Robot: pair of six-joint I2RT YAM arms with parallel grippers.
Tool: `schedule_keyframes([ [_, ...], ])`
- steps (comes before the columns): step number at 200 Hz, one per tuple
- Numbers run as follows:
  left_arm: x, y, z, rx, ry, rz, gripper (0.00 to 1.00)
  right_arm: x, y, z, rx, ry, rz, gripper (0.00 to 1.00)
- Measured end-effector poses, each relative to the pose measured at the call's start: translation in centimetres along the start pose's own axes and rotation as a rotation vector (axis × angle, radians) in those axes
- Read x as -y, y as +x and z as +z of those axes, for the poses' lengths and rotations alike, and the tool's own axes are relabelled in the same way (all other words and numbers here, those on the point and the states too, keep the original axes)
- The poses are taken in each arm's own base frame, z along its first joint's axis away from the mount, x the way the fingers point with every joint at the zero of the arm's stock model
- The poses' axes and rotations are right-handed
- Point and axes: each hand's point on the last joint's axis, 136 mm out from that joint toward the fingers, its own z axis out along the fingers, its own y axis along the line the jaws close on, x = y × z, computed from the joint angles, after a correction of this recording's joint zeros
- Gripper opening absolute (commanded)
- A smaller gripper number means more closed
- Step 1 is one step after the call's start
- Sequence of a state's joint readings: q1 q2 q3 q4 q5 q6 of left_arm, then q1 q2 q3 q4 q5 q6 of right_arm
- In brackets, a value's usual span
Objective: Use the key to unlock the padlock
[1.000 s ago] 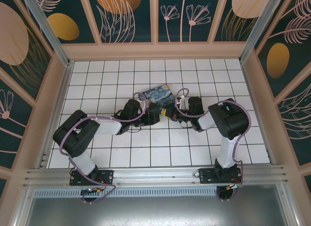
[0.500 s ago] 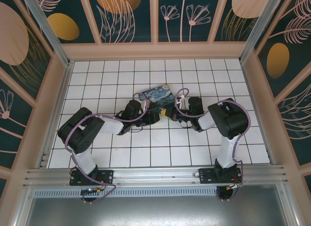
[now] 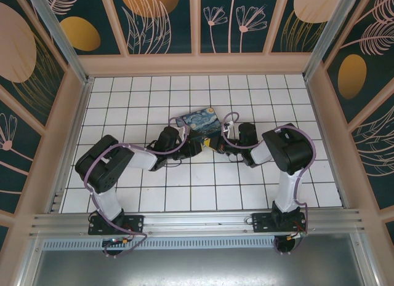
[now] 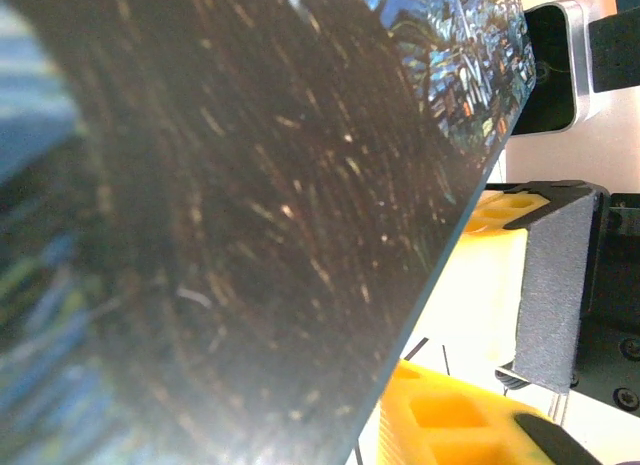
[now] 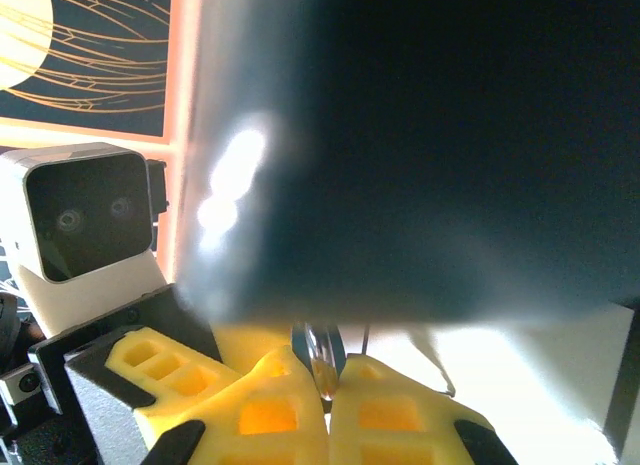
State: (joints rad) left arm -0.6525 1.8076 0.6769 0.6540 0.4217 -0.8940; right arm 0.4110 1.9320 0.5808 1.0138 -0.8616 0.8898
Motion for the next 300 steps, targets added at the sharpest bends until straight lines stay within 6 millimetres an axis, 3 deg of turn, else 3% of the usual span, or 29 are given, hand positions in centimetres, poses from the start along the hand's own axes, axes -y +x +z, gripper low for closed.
schedule_keyframes([
  [36, -0.2, 0.0, 0.1, 0.002, -0.003, 0.000, 0.26, 0.1, 0.0, 0.0, -0.001, 0.001, 0.001, 0.00],
  [92, -0.5, 0.0, 0.4, 0.007, -0.004, -0.001, 0.14, 0.1, -0.1, 0.0, 0.001, 0.001, 0.002, 0.00],
  [114, -0.4, -0.1, 0.4, 0.012, -0.003, 0.007, 0.00, 0.2, -0.2, -0.1, 0.005, 0.002, 0.003, 0.00],
  [175, -0.5, -0.4, 0.3, 0.012, -0.033, 0.067, 0.00, 0.2, -0.3, -0.1, 0.010, 0.005, 0.016, 0.00],
  [244, -1.1, -2.4, -0.7, 0.042, -0.187, 0.261, 0.00, -0.9, -1.4, 1.5, 0.026, 0.015, 0.037, 0.00],
  [300, -1.6, -1.7, -0.6, 0.036, -0.349, 0.466, 0.00, -0.2, -1.0, 2.0, 0.019, 0.021, 0.127, 0.00],
])
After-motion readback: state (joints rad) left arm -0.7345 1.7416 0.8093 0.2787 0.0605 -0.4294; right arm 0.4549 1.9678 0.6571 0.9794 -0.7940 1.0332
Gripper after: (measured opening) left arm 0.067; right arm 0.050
